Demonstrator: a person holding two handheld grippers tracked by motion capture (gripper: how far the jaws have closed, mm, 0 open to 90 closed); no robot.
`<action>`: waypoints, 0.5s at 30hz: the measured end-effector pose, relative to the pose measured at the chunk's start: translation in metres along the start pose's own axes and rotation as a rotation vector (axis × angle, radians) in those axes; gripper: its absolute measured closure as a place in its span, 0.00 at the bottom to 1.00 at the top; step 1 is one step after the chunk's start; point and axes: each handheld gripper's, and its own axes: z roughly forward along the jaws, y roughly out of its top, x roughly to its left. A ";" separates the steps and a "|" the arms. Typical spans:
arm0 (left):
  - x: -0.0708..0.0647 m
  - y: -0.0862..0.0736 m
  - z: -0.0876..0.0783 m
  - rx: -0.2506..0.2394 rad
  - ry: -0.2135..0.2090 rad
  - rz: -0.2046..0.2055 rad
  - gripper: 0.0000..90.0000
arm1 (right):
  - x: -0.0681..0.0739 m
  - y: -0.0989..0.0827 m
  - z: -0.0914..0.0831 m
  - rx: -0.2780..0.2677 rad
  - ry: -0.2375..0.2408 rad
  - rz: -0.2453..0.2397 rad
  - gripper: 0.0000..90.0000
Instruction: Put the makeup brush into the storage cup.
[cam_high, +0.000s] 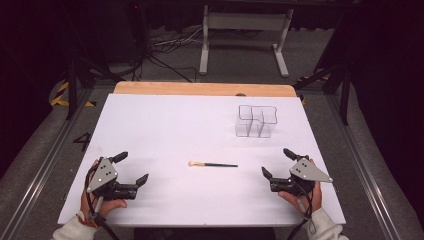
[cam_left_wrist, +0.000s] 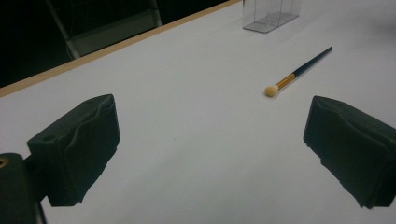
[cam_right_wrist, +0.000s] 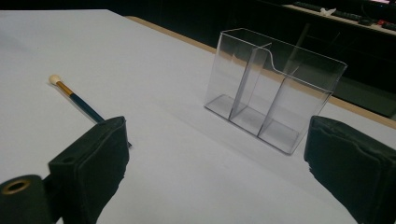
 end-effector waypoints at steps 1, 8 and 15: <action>0.000 0.000 0.000 -0.005 0.006 -0.002 0.05 | 0.000 0.000 0.000 0.000 0.000 0.000 0.08; -0.003 0.002 -0.001 0.004 0.008 -0.003 0.07 | 0.002 0.003 -0.001 -0.003 -0.005 -0.009 0.12; -0.002 0.001 -0.003 -0.023 0.000 -0.023 0.04 | 0.001 0.010 0.000 0.012 0.008 -0.012 0.11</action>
